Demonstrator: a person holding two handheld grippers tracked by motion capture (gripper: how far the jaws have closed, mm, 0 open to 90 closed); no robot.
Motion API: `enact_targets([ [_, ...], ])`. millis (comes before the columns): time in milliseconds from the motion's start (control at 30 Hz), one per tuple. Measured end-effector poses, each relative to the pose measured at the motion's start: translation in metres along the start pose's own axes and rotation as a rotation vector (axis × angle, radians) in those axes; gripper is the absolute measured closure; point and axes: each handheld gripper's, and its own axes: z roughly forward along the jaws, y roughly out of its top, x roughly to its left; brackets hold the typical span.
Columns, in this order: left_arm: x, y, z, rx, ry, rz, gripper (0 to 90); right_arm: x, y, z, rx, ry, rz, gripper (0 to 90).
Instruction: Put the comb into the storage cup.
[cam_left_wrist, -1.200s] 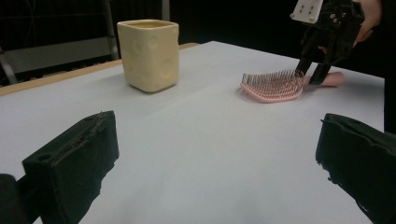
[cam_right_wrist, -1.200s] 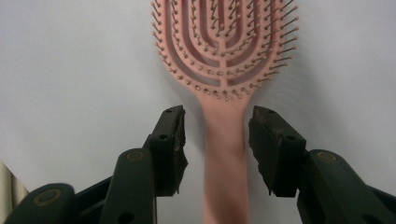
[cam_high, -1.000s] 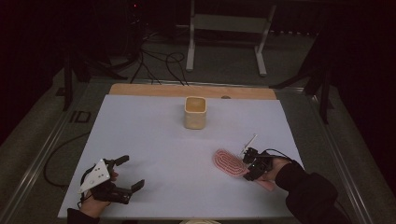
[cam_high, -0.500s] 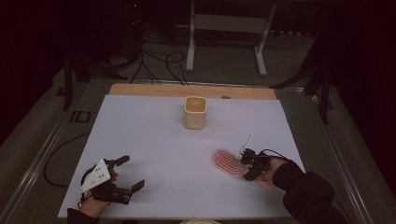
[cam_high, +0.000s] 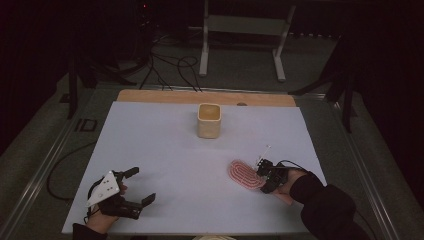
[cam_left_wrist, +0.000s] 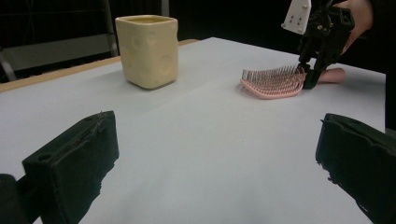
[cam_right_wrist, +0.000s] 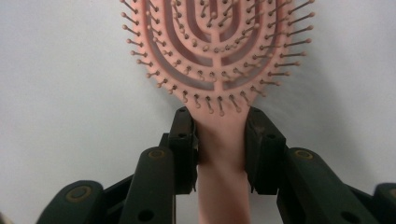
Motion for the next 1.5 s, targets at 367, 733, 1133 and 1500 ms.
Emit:
enact_targets([
  [367,0.0,0.0,0.001,0.007,0.007,-0.004,0.1,0.006,-0.01,-0.001,-0.074,-0.033,-0.008,70.3],
  [733,0.001,-0.001,0.002,0.007,0.008,-0.006,0.1,0.001,-0.013,-0.024,-0.273,-0.004,0.019,70.3],
  [1133,0.001,-0.001,0.002,0.008,0.009,-0.009,0.1,0.011,-0.006,-0.031,-0.465,0.0,0.007,70.3],
  [1500,0.002,-0.002,0.002,0.006,0.008,-0.018,0.1,0.025,-0.001,-0.023,-0.605,0.08,-0.017,70.2],
])
